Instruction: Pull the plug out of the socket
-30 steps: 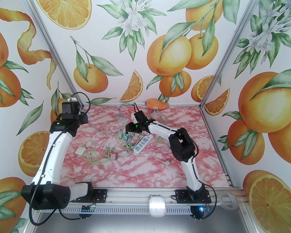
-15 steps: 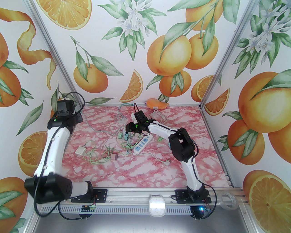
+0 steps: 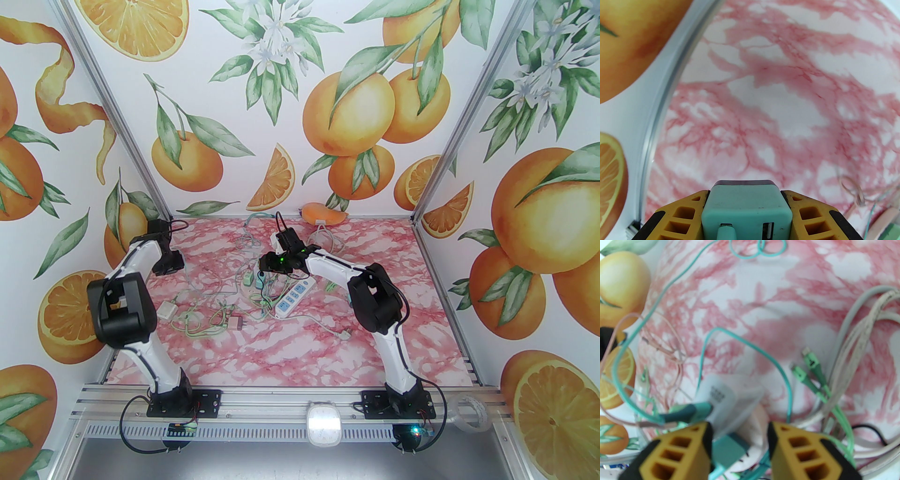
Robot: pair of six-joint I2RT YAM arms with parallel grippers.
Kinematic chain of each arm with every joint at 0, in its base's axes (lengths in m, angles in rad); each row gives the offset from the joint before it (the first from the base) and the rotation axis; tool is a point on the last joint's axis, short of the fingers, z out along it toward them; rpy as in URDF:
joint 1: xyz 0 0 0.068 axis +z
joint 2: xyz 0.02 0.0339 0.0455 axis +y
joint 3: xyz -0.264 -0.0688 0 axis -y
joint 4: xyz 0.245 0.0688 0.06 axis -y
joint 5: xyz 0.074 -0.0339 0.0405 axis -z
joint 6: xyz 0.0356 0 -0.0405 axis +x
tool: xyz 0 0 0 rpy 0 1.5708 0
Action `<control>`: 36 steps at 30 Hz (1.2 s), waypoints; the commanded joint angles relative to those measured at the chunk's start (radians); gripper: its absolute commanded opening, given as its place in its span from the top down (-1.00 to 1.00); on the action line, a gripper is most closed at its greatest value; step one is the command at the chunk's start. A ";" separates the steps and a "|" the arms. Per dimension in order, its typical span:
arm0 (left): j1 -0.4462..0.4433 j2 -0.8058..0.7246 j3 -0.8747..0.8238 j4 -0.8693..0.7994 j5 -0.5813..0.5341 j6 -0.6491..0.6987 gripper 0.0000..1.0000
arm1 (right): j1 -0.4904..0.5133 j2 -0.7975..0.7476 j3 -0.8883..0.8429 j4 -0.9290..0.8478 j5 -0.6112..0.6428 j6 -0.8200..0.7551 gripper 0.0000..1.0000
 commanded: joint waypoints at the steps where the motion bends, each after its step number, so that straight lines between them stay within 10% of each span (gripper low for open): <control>1: 0.006 0.071 0.080 -0.074 0.022 0.022 0.28 | -0.003 0.059 -0.034 -0.132 0.054 -0.014 0.10; 7: 0.006 0.148 0.117 -0.103 0.038 0.031 0.10 | -0.001 0.058 -0.038 -0.129 0.051 -0.015 0.10; 11: 0.006 0.157 0.114 -0.107 0.045 0.034 -0.36 | -0.002 0.051 -0.045 -0.121 0.053 -0.010 0.10; 36: 0.064 -0.045 -0.033 -0.084 -0.172 -0.063 -0.38 | -0.002 0.038 -0.074 -0.096 0.049 -0.001 0.10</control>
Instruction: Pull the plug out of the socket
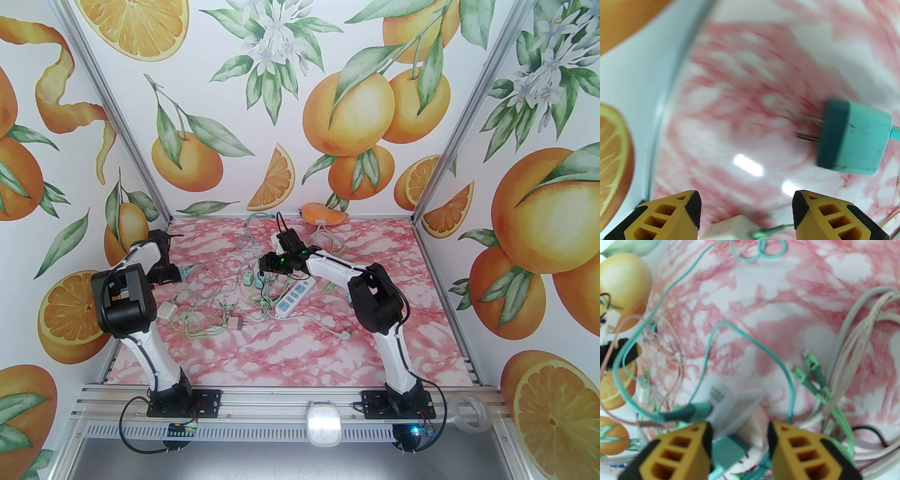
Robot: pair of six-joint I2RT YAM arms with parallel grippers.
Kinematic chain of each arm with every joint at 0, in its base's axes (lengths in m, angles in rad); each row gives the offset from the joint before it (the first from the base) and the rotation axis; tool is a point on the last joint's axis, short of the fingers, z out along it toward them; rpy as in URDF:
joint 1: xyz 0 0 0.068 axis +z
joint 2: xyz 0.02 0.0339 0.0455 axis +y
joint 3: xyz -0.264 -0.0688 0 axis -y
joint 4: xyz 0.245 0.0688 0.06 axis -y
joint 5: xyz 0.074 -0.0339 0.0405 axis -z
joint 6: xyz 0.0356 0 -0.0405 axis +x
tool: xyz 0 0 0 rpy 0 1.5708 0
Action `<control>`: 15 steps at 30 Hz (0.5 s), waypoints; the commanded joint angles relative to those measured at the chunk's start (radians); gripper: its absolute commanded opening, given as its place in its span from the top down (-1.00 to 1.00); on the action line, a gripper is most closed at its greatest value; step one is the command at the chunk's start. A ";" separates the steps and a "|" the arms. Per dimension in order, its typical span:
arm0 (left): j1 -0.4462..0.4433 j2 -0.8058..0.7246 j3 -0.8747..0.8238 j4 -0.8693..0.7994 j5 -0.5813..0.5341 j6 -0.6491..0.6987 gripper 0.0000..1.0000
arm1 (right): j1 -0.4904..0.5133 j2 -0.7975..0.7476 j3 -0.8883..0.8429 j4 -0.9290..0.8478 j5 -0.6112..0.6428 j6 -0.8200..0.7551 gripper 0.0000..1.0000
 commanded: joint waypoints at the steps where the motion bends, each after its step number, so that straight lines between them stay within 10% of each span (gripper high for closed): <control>1: 0.005 -0.076 0.007 0.016 -0.030 -0.036 -0.39 | -0.001 0.046 -0.047 -0.134 0.049 -0.010 0.10; 15: -0.222 -0.450 -0.117 0.170 0.219 -0.013 -0.31 | -0.002 0.048 -0.040 -0.143 0.043 0.005 0.10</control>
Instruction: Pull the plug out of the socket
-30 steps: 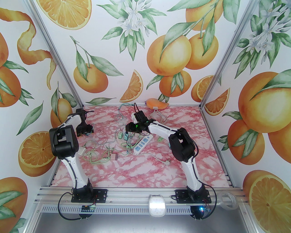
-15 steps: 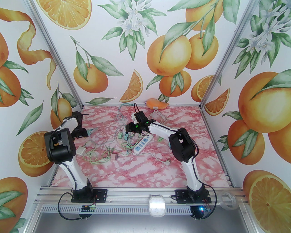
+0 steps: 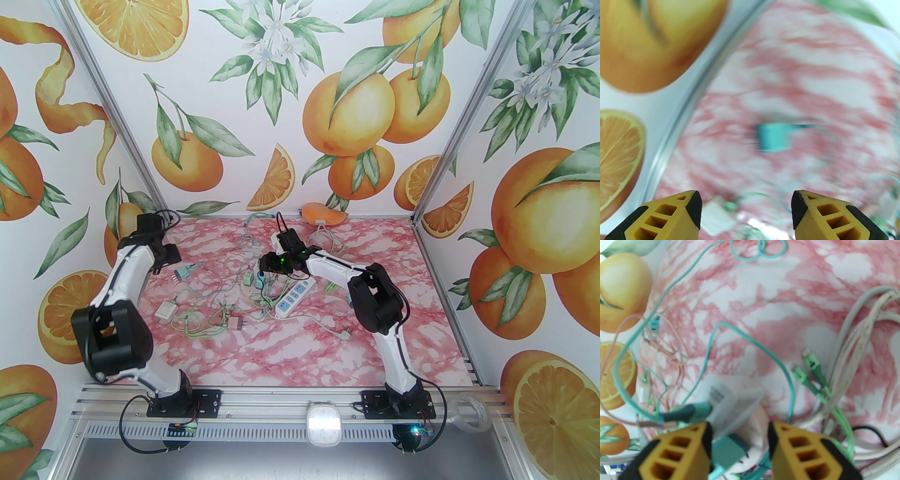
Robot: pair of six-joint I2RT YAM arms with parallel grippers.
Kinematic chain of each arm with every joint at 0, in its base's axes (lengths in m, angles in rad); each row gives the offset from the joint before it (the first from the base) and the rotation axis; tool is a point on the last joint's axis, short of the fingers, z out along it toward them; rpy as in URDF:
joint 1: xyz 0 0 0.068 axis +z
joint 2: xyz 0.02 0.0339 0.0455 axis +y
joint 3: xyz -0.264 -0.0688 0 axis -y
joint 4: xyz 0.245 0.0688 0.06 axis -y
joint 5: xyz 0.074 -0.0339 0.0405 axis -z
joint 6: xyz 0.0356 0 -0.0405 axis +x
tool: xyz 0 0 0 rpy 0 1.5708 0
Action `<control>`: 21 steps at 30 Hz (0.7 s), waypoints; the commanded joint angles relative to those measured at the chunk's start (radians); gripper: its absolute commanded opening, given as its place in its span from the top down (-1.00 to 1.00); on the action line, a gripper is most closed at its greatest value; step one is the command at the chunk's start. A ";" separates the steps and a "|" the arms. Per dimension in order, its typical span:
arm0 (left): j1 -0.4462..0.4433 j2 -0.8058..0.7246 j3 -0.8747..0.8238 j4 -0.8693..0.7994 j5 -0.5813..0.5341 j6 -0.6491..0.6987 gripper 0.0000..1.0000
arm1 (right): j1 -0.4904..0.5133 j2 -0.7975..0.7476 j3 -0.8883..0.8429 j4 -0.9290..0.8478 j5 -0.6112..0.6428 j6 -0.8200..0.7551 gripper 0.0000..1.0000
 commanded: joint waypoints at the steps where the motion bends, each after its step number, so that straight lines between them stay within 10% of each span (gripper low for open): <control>1: -0.085 -0.088 -0.072 0.077 0.089 0.016 -0.31 | 0.000 0.046 -0.040 -0.142 0.045 0.007 0.10; 12: -0.375 -0.278 -0.309 0.198 0.205 -0.075 -0.29 | 0.021 0.003 0.041 -0.205 0.064 0.049 0.00; 21: -0.427 -0.305 -0.421 0.245 0.306 -0.053 -0.18 | 0.074 -0.085 0.032 -0.271 0.173 0.110 -0.07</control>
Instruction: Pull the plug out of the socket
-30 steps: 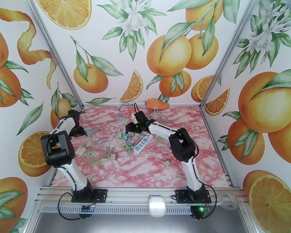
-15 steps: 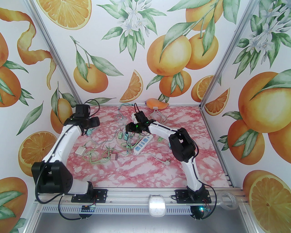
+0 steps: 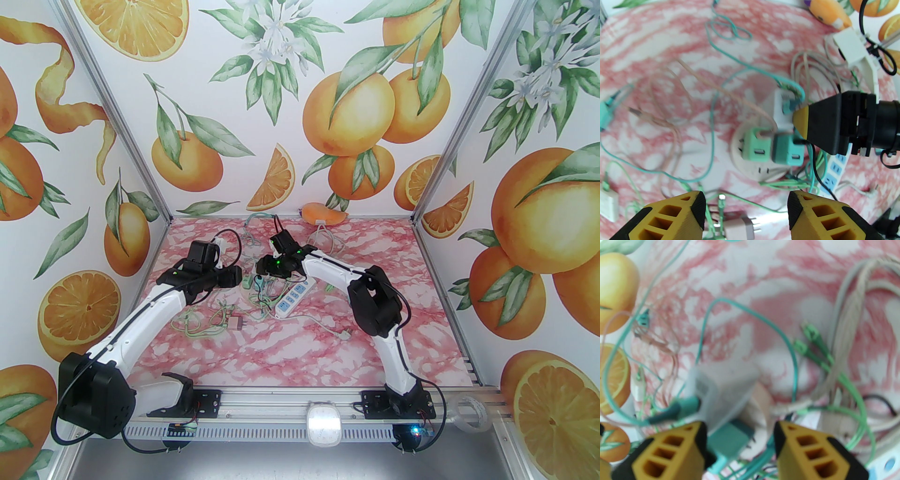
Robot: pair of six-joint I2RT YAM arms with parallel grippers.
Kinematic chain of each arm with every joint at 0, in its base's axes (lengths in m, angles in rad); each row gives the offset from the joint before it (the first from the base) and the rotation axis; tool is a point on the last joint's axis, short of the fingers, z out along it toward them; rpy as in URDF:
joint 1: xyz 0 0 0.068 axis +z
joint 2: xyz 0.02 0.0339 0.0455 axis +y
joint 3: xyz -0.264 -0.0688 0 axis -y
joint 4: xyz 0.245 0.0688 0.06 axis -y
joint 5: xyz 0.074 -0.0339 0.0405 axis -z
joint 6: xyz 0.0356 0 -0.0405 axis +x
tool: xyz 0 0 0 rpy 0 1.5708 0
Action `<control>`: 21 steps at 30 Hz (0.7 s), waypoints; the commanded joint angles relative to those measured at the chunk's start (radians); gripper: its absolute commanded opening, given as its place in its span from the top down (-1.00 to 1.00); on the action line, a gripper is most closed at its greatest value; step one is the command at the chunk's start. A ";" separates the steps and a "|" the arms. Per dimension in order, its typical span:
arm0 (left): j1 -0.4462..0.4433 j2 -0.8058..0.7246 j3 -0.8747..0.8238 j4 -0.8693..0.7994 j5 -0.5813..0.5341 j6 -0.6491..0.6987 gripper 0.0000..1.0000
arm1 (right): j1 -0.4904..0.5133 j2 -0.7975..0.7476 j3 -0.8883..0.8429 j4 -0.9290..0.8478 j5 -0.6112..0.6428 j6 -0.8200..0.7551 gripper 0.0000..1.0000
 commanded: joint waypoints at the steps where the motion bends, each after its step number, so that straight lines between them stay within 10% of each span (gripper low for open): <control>1: -0.008 -0.023 -0.031 0.058 0.050 0.009 -0.17 | 0.013 -0.059 -0.024 -0.085 0.072 0.042 -0.07; 21: -0.053 0.226 -0.008 0.156 0.018 0.155 -0.03 | -0.039 -0.136 -0.054 -0.082 0.021 -0.035 -0.07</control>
